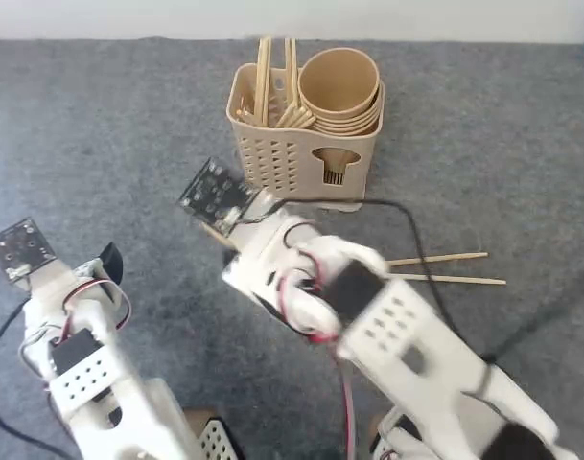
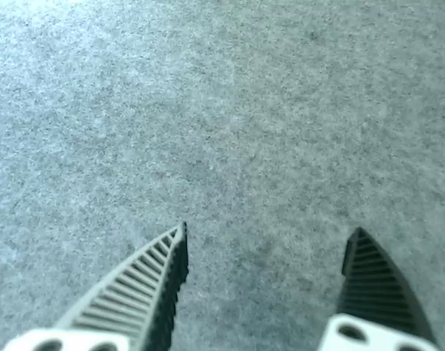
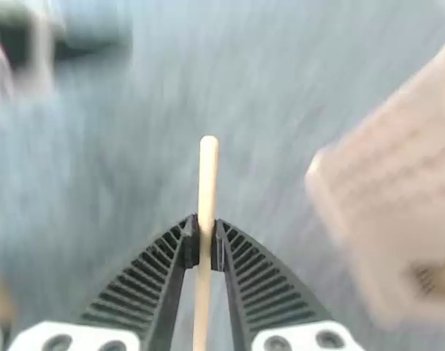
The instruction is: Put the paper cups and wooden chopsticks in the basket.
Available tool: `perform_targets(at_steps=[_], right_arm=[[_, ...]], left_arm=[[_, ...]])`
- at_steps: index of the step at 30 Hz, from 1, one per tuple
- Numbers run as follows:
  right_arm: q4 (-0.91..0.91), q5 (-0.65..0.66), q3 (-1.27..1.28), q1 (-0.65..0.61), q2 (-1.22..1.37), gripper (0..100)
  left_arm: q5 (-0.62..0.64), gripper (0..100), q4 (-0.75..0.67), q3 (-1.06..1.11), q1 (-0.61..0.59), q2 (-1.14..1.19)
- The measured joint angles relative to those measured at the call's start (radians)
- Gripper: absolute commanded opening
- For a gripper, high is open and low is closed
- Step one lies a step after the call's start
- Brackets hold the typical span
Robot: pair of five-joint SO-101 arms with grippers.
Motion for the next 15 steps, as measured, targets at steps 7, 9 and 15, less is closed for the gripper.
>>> perform_targets(at_steps=[7, 9, 15], right_arm=[[-0.258, 0.000, -0.150, 0.063, -0.092, 0.8], [-0.338, 0.000, -0.178, 0.100, -0.094, 0.8], [-0.660, -0.068, -0.193, 0.213, -0.094, 0.9]], left_arm=[[0.000, 32, 0.000, 0.000, 0.000, 0.000], [0.000, 32, 0.000, 0.000, 0.000, 0.000], [0.000, 32, 0.000, 0.000, 0.000, 0.000]])
